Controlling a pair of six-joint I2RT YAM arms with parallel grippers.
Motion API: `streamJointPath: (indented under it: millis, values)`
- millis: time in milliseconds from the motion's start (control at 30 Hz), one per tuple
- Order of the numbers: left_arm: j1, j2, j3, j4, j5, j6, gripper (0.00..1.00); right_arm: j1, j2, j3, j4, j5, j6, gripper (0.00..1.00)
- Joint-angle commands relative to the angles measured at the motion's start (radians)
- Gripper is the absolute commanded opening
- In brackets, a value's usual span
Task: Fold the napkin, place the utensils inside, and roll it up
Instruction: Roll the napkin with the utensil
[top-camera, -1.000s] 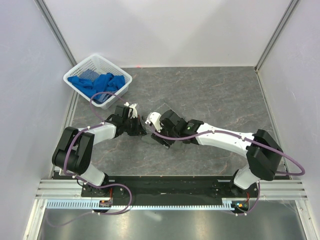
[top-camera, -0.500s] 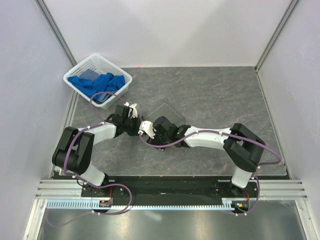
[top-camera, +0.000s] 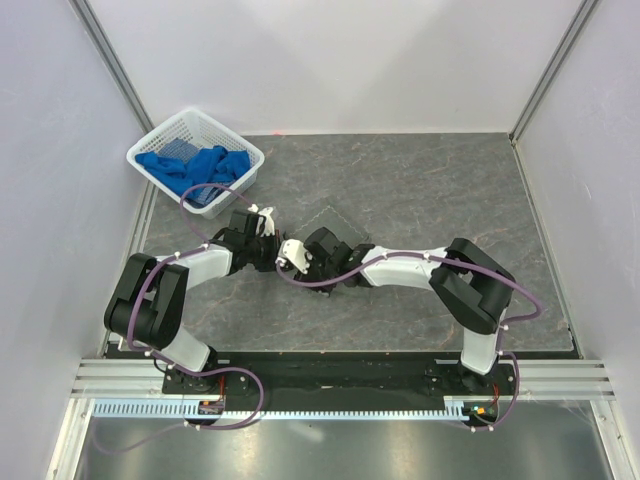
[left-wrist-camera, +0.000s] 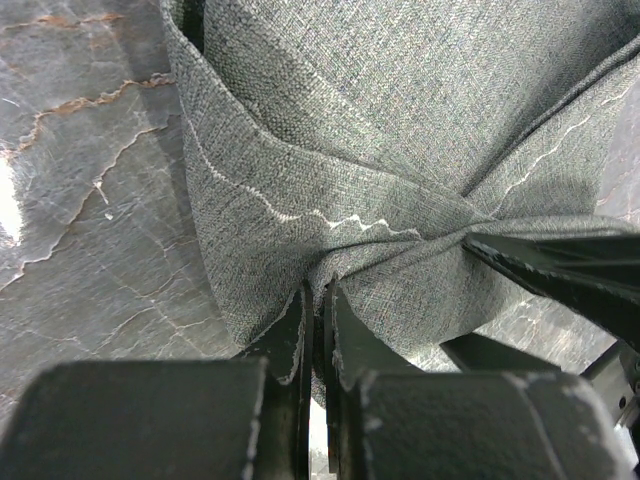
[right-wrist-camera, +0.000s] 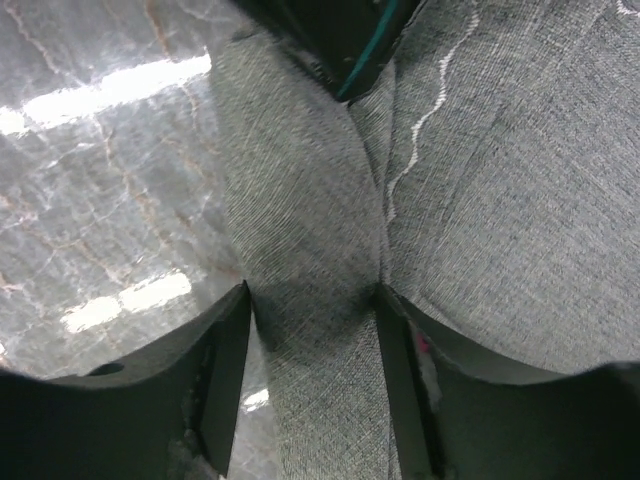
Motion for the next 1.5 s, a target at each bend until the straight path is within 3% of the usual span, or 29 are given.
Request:
streamJointPath:
  millis: [0, 167, 267, 300, 400, 500, 600, 1000, 1233, 1467]
  values:
    - [0.004, 0.004, 0.019, -0.012, 0.022, 0.049, 0.02, -0.032, 0.073, 0.060, -0.089, -0.061, -0.013, 0.54]
    - [0.003, 0.001, 0.045, 0.005, 0.025, 0.051, 0.03, -0.047, 0.091, 0.070, -0.165, -0.092, 0.022, 0.35]
    - [0.003, -0.033, 0.061, 0.008, -0.024, 0.037, 0.28, -0.063, 0.087, 0.067, -0.212, -0.118, 0.068, 0.26]
    - [0.004, -0.047, 0.064, 0.011, -0.039, 0.034, 0.43, -0.069, 0.087, 0.071, -0.229, -0.142, 0.078, 0.22]
    - [0.003, -0.117, 0.051, 0.019, -0.117, 0.026, 0.66, -0.093, 0.079, 0.082, -0.303, -0.224, 0.121, 0.17]
    - [0.003, -0.182, 0.019, 0.029, -0.165, 0.026, 0.73, -0.115, 0.061, 0.087, -0.362, -0.303, 0.146, 0.15]
    - [0.004, -0.220, -0.025, 0.060, -0.179, 0.020, 0.77, -0.139, 0.059, 0.100, -0.399, -0.365, 0.145, 0.15]
    - [0.003, -0.170, -0.163, 0.270, 0.085, -0.055, 0.86, -0.227, 0.177, 0.246, -0.507, -0.672, 0.118, 0.12]
    - [0.003, -0.070, -0.145, 0.323, 0.123, -0.072, 0.86, -0.245, 0.231, 0.287, -0.531, -0.698, 0.102, 0.10]
    - [0.004, 0.005, -0.116, 0.338, 0.143, -0.064, 0.77, -0.250, 0.246, 0.300, -0.536, -0.693, 0.094, 0.10]
